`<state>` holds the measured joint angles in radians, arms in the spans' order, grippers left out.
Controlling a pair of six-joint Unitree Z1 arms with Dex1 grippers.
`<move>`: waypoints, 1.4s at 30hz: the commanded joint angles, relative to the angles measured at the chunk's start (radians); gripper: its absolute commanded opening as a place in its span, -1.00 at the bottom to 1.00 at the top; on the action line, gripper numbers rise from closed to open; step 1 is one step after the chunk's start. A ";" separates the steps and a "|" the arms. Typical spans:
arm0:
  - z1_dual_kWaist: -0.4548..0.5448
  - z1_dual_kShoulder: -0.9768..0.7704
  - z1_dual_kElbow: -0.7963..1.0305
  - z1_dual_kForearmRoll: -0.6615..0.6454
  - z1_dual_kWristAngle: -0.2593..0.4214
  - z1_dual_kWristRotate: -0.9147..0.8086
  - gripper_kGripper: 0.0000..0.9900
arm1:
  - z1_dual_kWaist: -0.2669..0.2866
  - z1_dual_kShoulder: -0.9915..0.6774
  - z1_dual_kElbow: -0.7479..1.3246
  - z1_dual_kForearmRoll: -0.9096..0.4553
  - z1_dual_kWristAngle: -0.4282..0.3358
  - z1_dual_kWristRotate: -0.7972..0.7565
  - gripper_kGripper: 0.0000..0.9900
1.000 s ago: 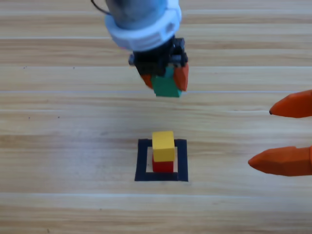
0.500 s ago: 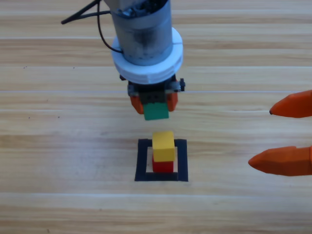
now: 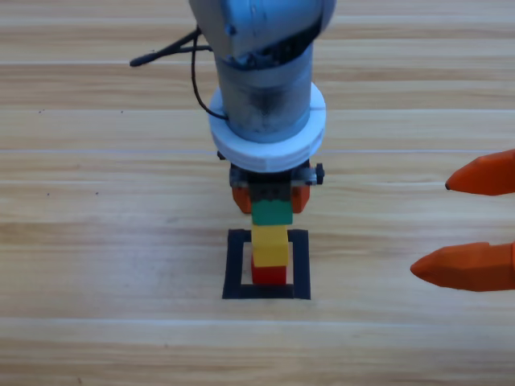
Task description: Stack the blocks in the rectangular block: red at the bottom, yellow in the middle, green on top
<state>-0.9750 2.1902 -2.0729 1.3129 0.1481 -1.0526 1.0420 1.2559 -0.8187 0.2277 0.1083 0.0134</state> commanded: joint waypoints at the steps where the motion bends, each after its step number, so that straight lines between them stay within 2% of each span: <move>1: -0.014 0.056 0.007 0.006 0.022 -0.009 -1.00 | 0.027 -0.019 0.010 0.015 -0.016 -0.003 1.00; 42: -0.002 0.103 0.028 0.003 0.022 -0.018 -1.00 | 0.027 0.010 0.012 0.015 -0.007 -0.010 1.00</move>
<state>-0.9750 2.2432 -2.0689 1.3128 0.1677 -1.0606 1.0420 1.2564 -0.8186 0.2277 0.1084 0.0097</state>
